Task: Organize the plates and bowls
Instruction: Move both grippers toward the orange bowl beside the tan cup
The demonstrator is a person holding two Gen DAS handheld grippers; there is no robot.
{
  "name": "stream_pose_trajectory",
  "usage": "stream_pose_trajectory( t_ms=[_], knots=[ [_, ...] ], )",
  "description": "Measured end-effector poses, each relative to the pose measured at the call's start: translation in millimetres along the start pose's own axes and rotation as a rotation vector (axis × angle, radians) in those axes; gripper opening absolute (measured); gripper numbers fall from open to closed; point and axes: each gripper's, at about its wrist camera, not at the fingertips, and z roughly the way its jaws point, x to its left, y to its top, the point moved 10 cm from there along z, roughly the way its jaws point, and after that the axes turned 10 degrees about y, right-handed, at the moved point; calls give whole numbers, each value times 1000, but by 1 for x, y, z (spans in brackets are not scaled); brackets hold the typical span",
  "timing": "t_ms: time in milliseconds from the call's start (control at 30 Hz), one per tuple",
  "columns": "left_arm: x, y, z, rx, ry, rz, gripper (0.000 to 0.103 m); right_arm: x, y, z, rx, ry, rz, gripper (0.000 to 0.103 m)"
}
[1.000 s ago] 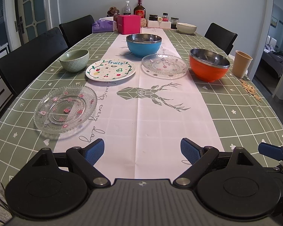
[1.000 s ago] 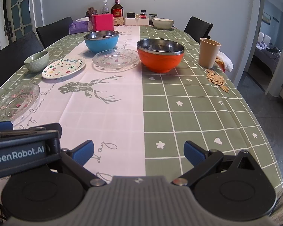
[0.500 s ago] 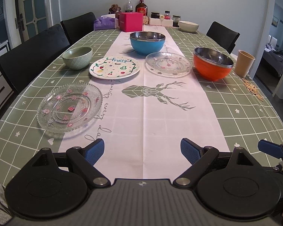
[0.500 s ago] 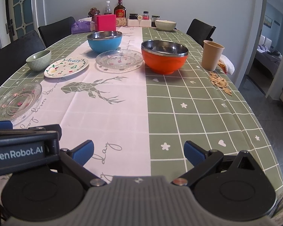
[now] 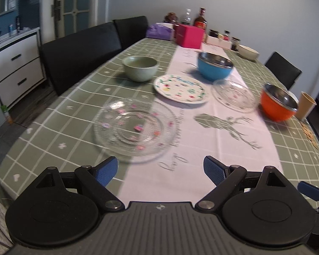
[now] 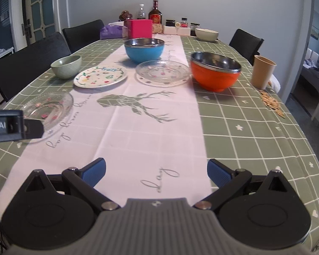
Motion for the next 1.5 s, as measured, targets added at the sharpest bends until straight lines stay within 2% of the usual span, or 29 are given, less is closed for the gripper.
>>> stream_pose_trajectory(
  t_ms=[133, 233, 400, 567, 700, 867, 933, 1133, 1233, 1267, 1367, 1433, 1500],
  knots=[
    [28, 7, 6, 12, 39, -58, 103, 10, 6, 4, 2, 11, -18, 92],
    [42, 16, 10, 21, 94, -32, 103, 15, 17, 1, -1, 36, -35, 91],
    [50, 44, -1, -14, 90, 23, 103, 10, 43, -11, 0, 82, -101, 91],
    [36, 77, -2, -32, 71, 74, 103, -30, 68, -17, 13, 49, -90, 91],
    [-2, 104, -1, -46, 37, 147, 103, -68, 97, -21, -15, 6, -47, 91],
    [-77, 141, 3, -113, -12, 258, 103, -110, 138, -16, -56, -64, -40, 91],
    [-106, 150, 8, -123, -25, 280, 103, -124, 152, -10, -58, -67, -26, 91],
    [-188, 157, 30, -103, -114, 307, 103, -162, 189, 8, -91, -121, -20, 91],
    [-224, 150, 43, -79, -197, 325, 103, -181, 195, 31, -79, -179, -110, 90],
    [-233, 148, 47, -73, -217, 316, 103, -192, 194, 37, -91, -207, -115, 86],
    [-259, 138, 64, -52, -259, 286, 103, -221, 181, 54, -63, -191, -9, 75],
    [-274, 133, 77, -41, -260, 272, 101, -237, 176, 58, -57, -131, 106, 73],
    [-284, 130, 91, -32, -240, 269, 98, -250, 175, 60, -81, -111, 187, 73]
  ],
)
